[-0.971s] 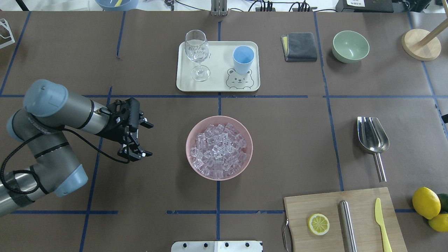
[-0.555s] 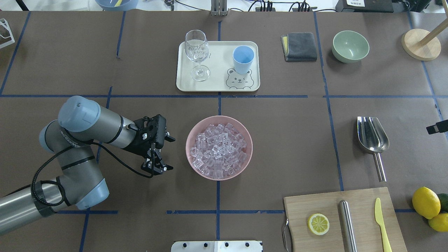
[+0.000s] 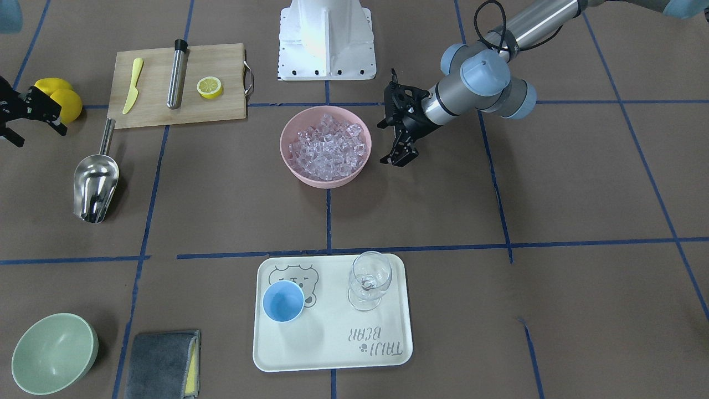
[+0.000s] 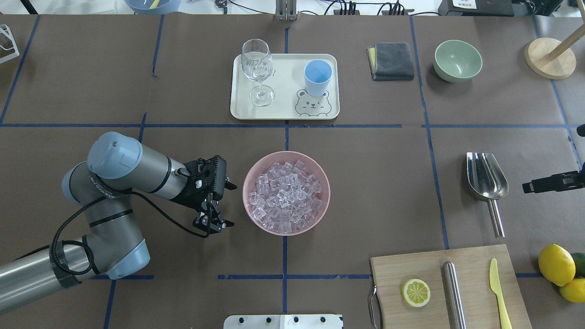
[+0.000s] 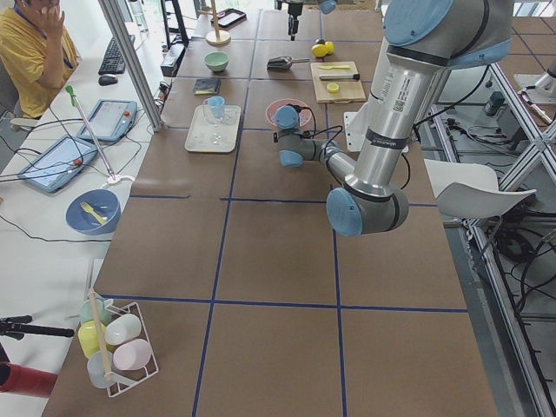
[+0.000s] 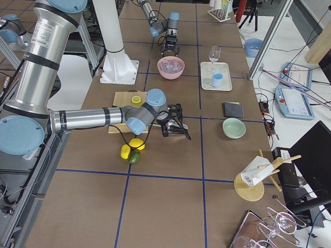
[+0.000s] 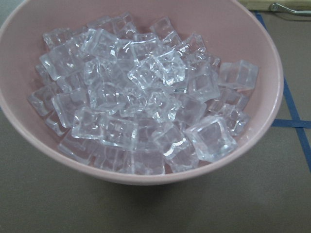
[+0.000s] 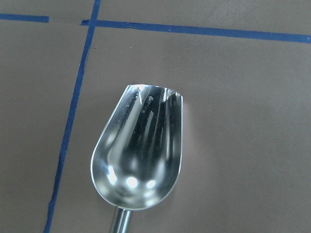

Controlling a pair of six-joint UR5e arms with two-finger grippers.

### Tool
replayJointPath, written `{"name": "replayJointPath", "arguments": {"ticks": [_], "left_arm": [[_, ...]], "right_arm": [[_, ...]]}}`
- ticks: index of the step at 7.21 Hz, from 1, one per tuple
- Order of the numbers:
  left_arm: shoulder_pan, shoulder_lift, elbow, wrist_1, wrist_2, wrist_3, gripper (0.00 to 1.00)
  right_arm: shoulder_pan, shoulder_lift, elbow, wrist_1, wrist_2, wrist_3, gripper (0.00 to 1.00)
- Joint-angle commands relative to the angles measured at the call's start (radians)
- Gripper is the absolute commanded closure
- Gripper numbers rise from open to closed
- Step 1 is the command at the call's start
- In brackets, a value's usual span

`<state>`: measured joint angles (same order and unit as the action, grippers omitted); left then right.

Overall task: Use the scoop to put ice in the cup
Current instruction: 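Reach the right gripper to the metal scoop and grasp its handle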

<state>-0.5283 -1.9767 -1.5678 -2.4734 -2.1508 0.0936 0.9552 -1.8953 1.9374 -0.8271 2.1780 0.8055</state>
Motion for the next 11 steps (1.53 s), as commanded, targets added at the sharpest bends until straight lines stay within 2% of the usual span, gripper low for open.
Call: {"name": "replayJointPath", "arguments": {"ticks": [1,4,5,6,8,9,10,11], "left_arm": [[0.001,-0.001,0.000,0.001,0.000,0.000,0.00],[0.001,-0.001,0.000,0.002,0.000,0.000,0.00],[0.001,-0.001,0.000,0.002,0.000,0.001,0.00],[0.001,-0.001,0.000,0.002,0.000,0.000,0.00],[0.001,-0.001,0.000,0.002,0.000,0.001,0.00],[-0.001,0.001,0.000,0.001,0.000,0.001,0.00],[-0.001,0.001,0.000,0.002,0.000,0.001,0.00],[-0.001,0.001,0.000,0.002,0.000,0.001,0.00]], "right_arm": [[-0.181,-0.004,0.032,0.006,-0.184,0.165,0.00],[-0.338,-0.013,0.054,0.008,-0.361,0.366,0.00],[-0.405,-0.016,0.052,0.008,-0.467,0.427,0.00],[-0.414,-0.025,0.054,0.011,-0.478,0.431,0.00],[-0.499,-0.031,0.048,0.011,-0.584,0.483,0.00],[-0.507,-0.031,0.040,0.011,-0.587,0.483,0.01],[-0.513,-0.030,0.019,0.011,-0.602,0.482,0.03],[-0.513,-0.025,0.017,0.013,-0.604,0.482,0.12]]}}
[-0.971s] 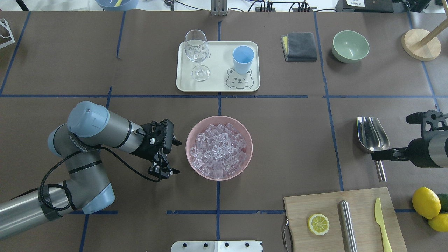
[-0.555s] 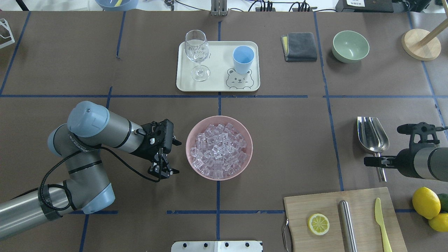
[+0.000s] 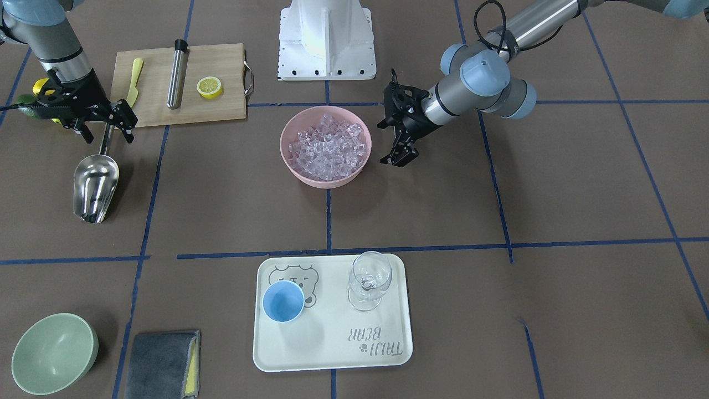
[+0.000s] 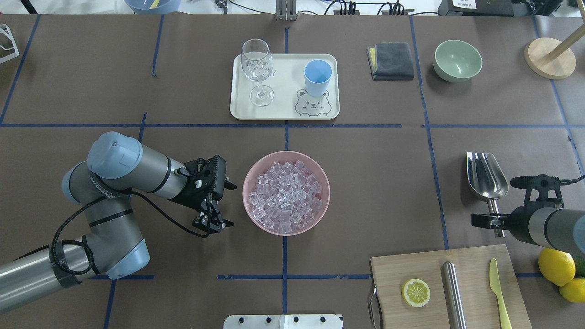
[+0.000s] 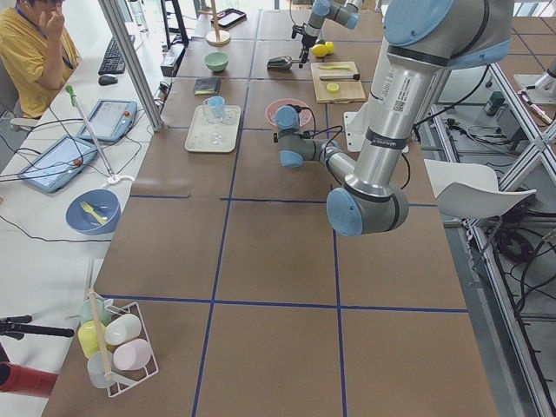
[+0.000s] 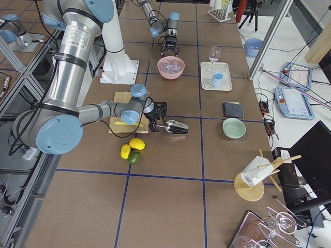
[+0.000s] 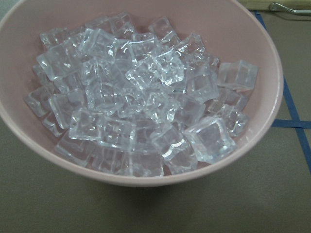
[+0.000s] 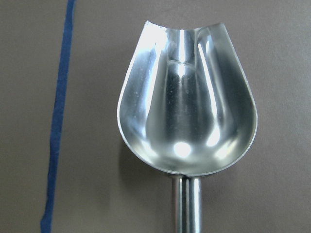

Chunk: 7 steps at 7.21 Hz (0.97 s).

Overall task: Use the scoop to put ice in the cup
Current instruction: 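Reach the right gripper to the metal scoop and grasp its handle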

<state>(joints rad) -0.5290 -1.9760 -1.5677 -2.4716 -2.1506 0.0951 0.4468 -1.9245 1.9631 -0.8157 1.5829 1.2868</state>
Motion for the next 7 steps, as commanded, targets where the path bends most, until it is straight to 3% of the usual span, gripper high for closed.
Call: {"name": "replayJointPath", "arguments": {"ticks": [1,2,5,7], "left_arm": [[0.000,0.000,0.000,0.000,0.000,0.000,0.00],[0.000,0.000,0.000,-0.001,0.000,0.000,0.00],[0.000,0.002,-0.003,-0.001,0.000,-0.002,0.00],[0.000,0.000,-0.003,-0.001,0.002,0.000,0.00]], "right_arm": [[-0.005,0.007,-0.007,0.001,-0.009,0.000,0.32],[-0.005,0.005,-0.007,0.001,-0.009,0.000,0.52],[-0.003,0.002,0.002,0.003,0.002,-0.003,1.00],[0.004,-0.008,0.061,0.004,0.005,-0.012,1.00]]}}
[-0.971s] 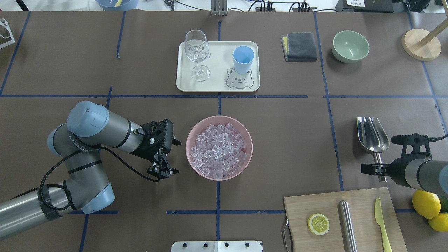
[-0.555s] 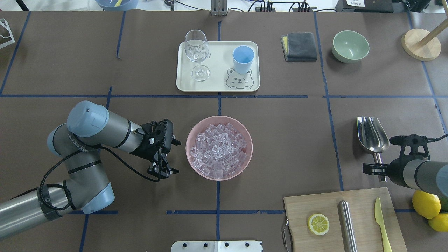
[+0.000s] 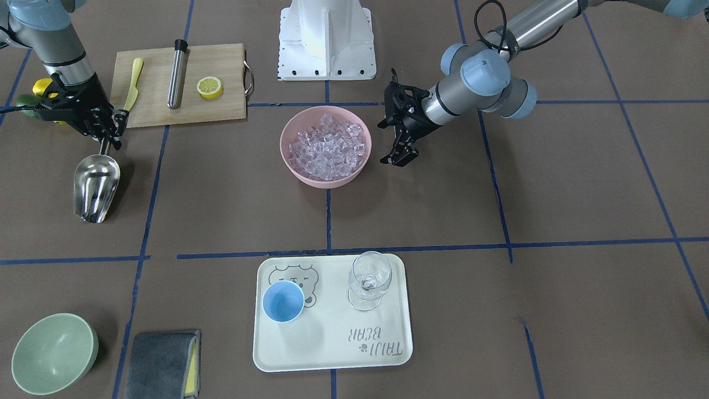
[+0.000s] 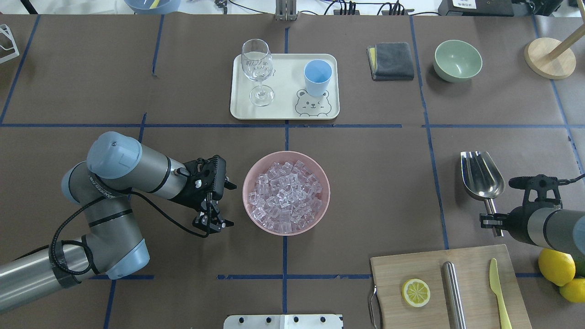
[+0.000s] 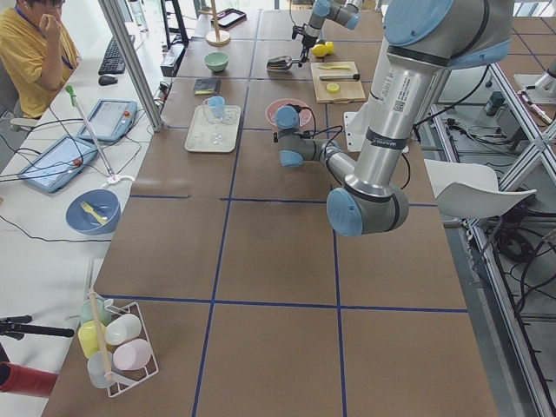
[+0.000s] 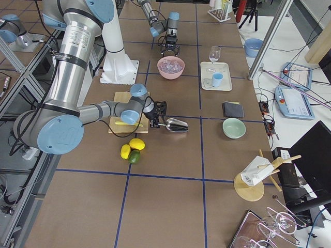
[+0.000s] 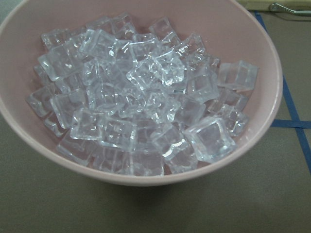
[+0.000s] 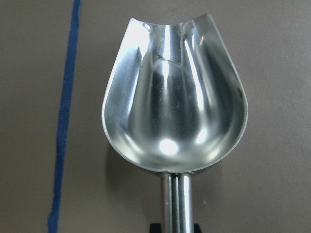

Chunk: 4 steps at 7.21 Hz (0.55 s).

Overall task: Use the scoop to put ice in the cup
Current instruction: 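Reach the right gripper to the metal scoop and grasp its handle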

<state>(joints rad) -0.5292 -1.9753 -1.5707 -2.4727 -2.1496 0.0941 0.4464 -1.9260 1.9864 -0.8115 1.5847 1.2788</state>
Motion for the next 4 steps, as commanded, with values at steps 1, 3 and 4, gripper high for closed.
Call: {"name": "replayJointPath", "arguments": {"ticks": [1,3,4], "left_arm": [[0.000,0.001,0.000,0.000,-0.001,0.001,0.00],[0.000,0.001,-0.002,-0.002,-0.001,0.001,0.00],[0.000,0.001,-0.002,-0.002,-0.001,0.001,0.00]], "right_arm": [[0.008,-0.030,0.069,0.000,0.001,-0.030,1.00],[0.000,-0.024,0.120,-0.002,-0.008,-0.241,1.00],[-0.011,-0.010,0.147,-0.011,-0.006,-0.333,1.00]]}}
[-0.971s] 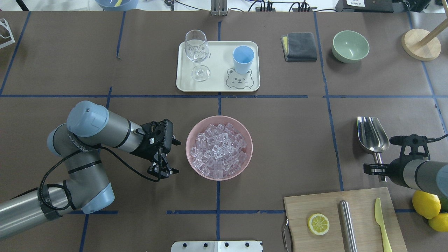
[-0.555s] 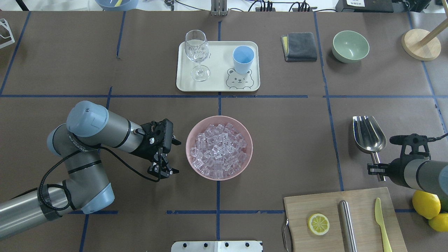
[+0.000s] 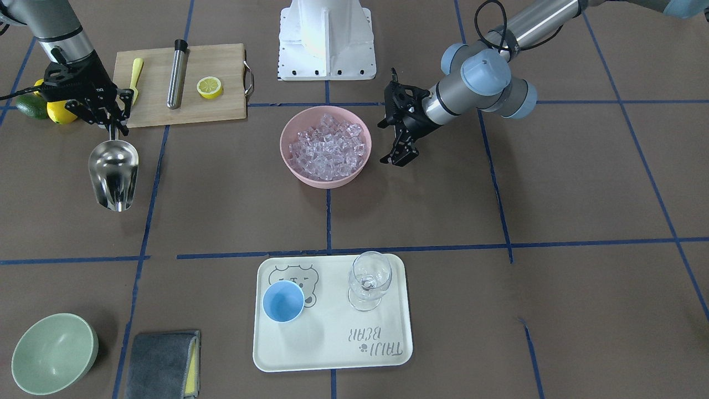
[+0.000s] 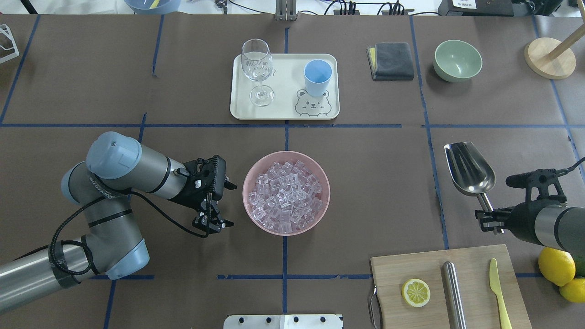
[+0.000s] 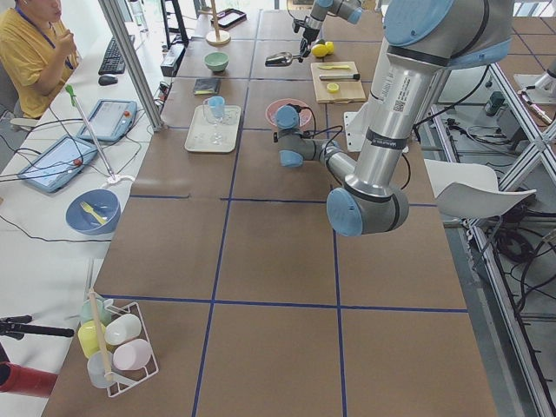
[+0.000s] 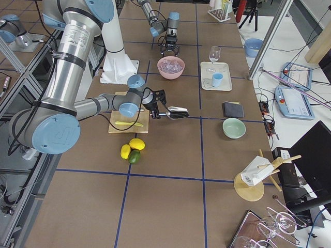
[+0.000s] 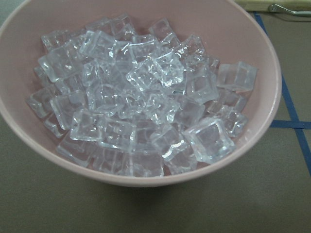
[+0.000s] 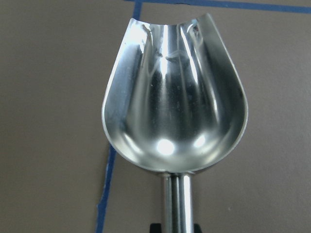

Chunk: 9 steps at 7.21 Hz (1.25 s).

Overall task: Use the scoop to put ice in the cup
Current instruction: 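Lift the scoop with the right gripper and carry it toward the bowl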

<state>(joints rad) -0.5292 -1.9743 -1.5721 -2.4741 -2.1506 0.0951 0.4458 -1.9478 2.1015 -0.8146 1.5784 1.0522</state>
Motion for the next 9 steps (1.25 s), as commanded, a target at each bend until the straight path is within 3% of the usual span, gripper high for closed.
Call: {"name": "replayJointPath", "arguments": {"ticks": [1,4,6,7,9], "left_arm": [[-0.002,0.003,0.000,0.000,0.000,0.000,0.00],[-0.008,0.012,-0.002,-0.002,0.001,0.002,0.00],[-0.011,0.014,-0.002,-0.002,0.001,0.002,0.00],[-0.012,0.014,-0.002,-0.002,0.001,0.002,0.00],[-0.014,0.014,-0.002,-0.002,0.001,0.002,0.00]], "right_arm": [[-0.024,0.053,0.038,-0.008,0.002,-0.212,1.00],[-0.084,0.177,0.045,-0.062,0.014,-0.309,1.00],[-0.072,0.342,0.133,-0.374,0.037,-0.394,1.00],[-0.020,0.480,0.153,-0.555,0.111,-0.443,1.00],[-0.025,0.725,0.164,-0.906,0.140,-0.446,1.00]]}}
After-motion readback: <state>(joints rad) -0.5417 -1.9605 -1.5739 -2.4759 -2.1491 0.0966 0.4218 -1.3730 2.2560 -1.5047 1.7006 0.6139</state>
